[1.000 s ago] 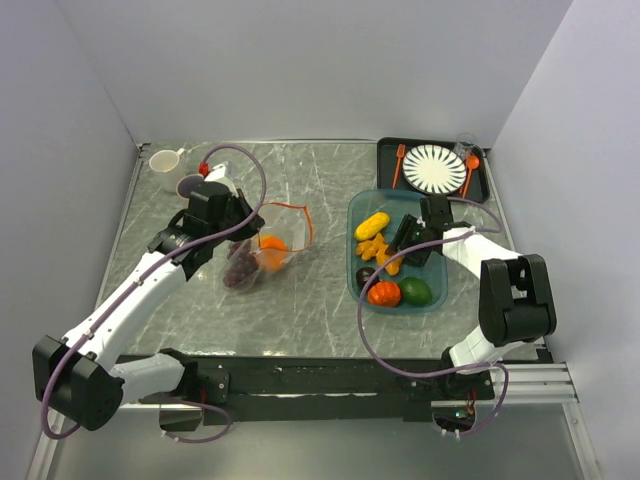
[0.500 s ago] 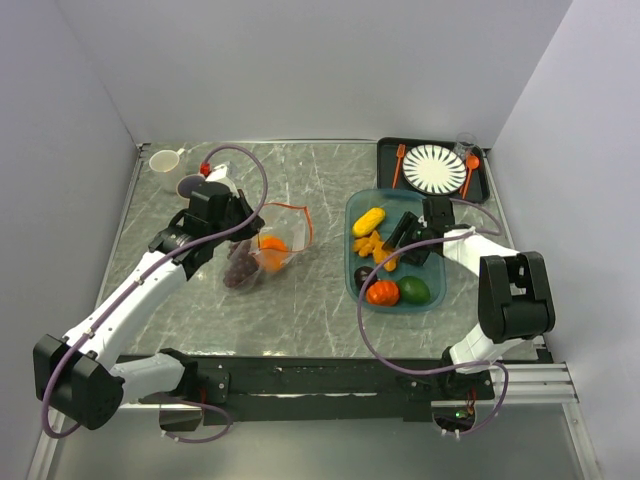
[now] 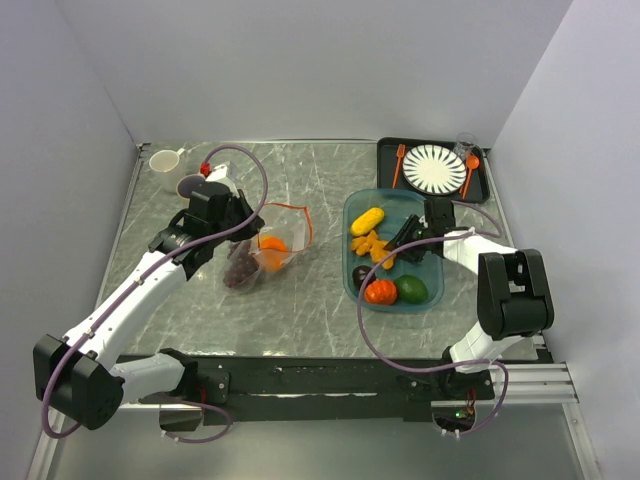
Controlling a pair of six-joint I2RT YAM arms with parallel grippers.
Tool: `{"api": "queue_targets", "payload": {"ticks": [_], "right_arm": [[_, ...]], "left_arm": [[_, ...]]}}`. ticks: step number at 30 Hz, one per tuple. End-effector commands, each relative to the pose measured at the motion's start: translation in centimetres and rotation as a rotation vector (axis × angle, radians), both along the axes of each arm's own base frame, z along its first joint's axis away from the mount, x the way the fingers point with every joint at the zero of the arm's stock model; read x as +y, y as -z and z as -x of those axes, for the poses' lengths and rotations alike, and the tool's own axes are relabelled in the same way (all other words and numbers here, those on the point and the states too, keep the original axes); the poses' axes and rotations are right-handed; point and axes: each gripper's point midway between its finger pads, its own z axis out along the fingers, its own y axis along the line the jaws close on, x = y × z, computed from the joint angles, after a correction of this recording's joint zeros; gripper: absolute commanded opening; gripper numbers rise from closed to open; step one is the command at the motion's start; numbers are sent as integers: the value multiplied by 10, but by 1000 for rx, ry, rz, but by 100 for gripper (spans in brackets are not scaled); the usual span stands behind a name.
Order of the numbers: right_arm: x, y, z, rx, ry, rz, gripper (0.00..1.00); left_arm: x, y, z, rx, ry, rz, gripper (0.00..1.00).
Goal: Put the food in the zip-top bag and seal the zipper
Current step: Pick up the fake vegetable from the bin.
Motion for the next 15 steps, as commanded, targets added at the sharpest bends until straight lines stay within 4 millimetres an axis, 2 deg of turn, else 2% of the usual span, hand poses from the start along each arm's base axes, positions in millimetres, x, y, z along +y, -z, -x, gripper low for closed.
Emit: {"api": "queue_targets", "payload": {"ticks": [1, 4, 8, 15], "right_arm": [[-5, 3, 8, 5, 9, 22, 28], [-6, -10, 6, -44, 6, 24, 11], [-11, -30, 4, -104, 14, 46, 0], [-12, -60, 3, -180, -23, 67, 0]], "left_arm": [[-3, -5, 2, -15, 25, 0, 1], [-3, -3, 1, -11, 25, -2, 1], [-3, -3, 1, -13, 26, -3, 1], [-4, -3, 0, -14, 26, -4, 1]]}}
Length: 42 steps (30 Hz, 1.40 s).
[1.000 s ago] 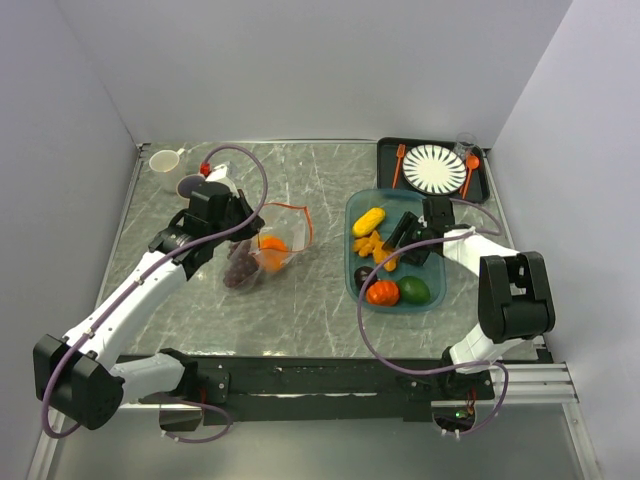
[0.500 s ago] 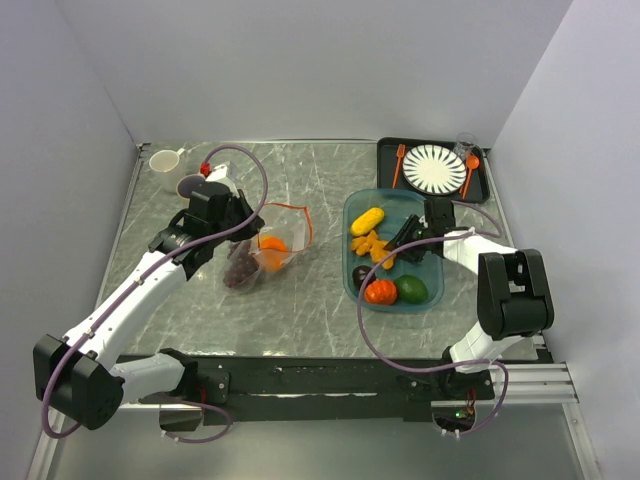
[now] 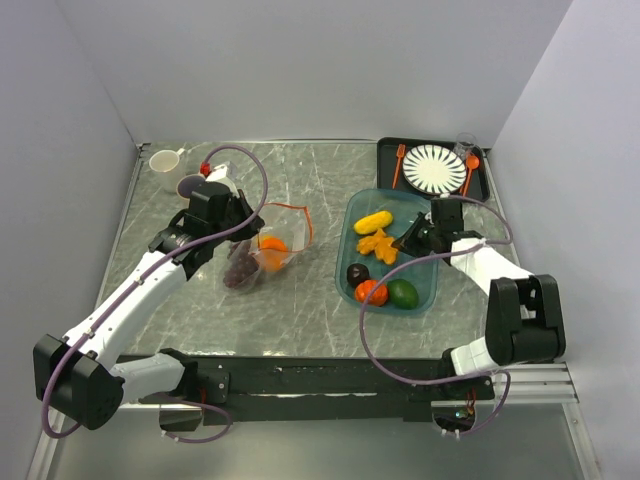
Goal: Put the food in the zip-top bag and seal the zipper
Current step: Pick up the fake vegetable from the bin.
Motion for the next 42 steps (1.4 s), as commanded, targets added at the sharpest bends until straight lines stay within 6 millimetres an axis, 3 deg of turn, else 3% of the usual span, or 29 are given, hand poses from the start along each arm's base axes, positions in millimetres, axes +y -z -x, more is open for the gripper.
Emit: {"api": "queue_targets", "payload": {"ticks": [1, 12, 19, 25, 29, 37, 41, 42], "right_arm": [[-5, -29, -2, -84, -27, 42, 0], [-9, -73, 3, -186, -34, 70, 0], [14, -110, 5, -247, -124, 57, 0], [57, -163, 5, -366, -219, 33, 0], [90, -181, 9, -400, -298, -16, 0], [160, -182, 9, -385, -455, -88, 0], [182, -176, 3, -352, -498, -87, 0], [187, -167, 0, -327, -510, -80, 0]], "left_arm": [[-6, -3, 1, -12, 37, 2, 1], [-8, -1, 1, -10, 49, 7, 1], [-11, 4, 0, 5, 59, 4, 1], [-12, 0, -1, -4, 59, 10, 1], [-15, 4, 0, 11, 77, 9, 1], [-21, -1, 2, 3, 104, 18, 1], [-23, -2, 3, -2, 110, 22, 1], [-24, -3, 3, -5, 115, 23, 1]]}}
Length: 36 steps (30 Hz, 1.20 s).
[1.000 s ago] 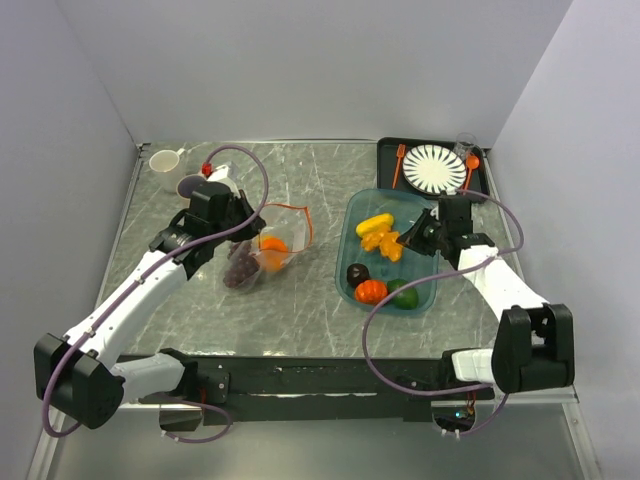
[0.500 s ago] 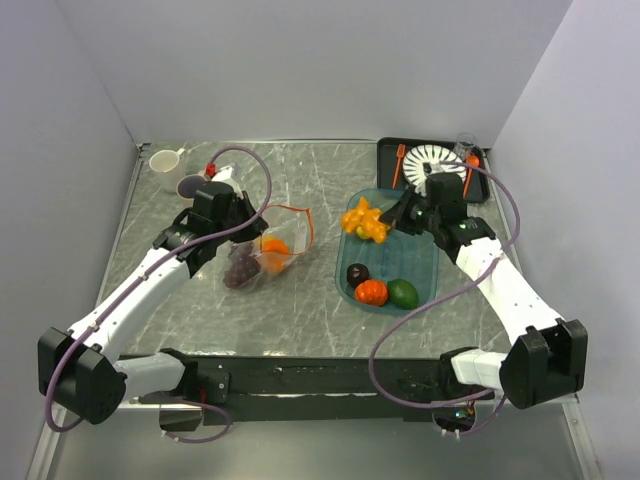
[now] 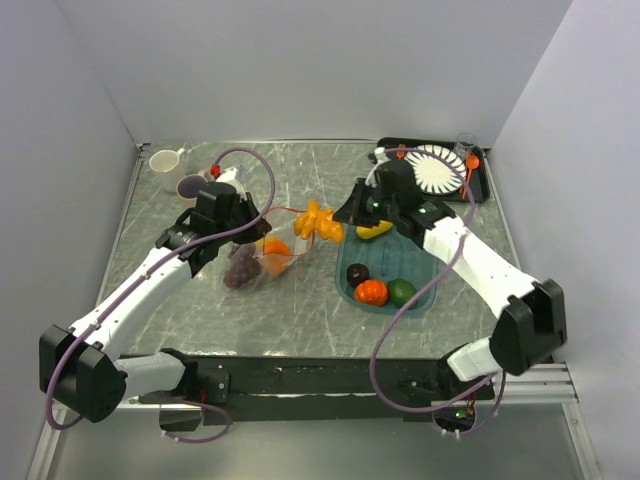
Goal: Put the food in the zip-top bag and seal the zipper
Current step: Pick up the fake vegetable from the bin, then place the fake vegetable in the zipper food storage bag.
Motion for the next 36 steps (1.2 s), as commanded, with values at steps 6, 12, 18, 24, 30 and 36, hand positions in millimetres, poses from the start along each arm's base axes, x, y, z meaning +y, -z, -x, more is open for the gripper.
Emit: {"api": "queue_targets", "payload": {"ticks": [6, 12, 18, 24, 30, 36], "right_arm": [[53, -7, -11, 7, -104, -21, 0], [73, 9, -9, 59, -147, 30, 0], [70, 8, -9, 46, -98, 64, 0], [36, -11, -10, -42, 63, 68, 0], [24, -27, -3, -84, 79, 68, 0], [40, -12, 14, -34, -65, 72, 0]], "left_arm": [[-11, -19, 1, -54, 56, 26, 1], [-11, -21, 2, -62, 55, 27, 1], [-6, -19, 1, -56, 19, 15, 1], [0, -19, 0, -59, -8, 1, 1], [0, -18, 0, -54, -11, 0, 1], [0, -19, -2, -58, -12, 0, 1]]}}
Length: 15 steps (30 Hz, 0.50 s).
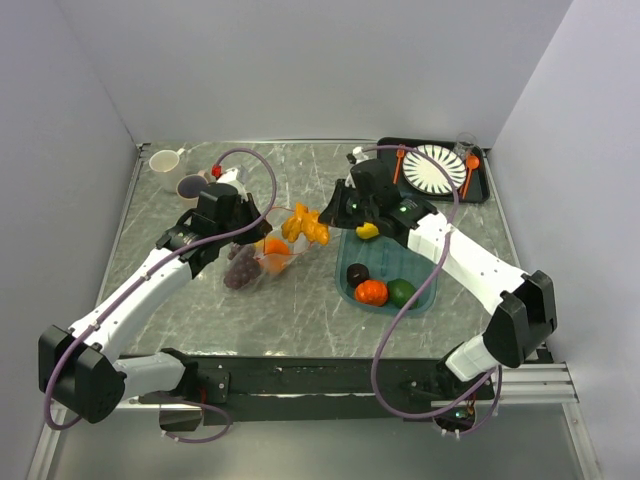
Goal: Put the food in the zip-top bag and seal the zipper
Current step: Place the fake vegetable in the zipper food storage bag.
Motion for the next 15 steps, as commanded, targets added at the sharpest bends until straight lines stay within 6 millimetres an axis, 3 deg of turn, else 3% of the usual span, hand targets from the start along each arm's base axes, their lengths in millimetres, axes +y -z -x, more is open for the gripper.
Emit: {"api": "queue_targets", "payload": {"ticks": [1, 6, 15], "right_arm": [[9, -6, 8, -11, -81, -14, 0], [14, -8, 18, -9, -141, -34, 0], [26, 4, 15, 27, -196, 18, 0]], "left_arm": [[0, -18, -3, -50, -6, 9, 1], [0, -20, -3, -54, -13, 24, 1], [-1, -26, -4, -65, -12, 28, 1]]}}
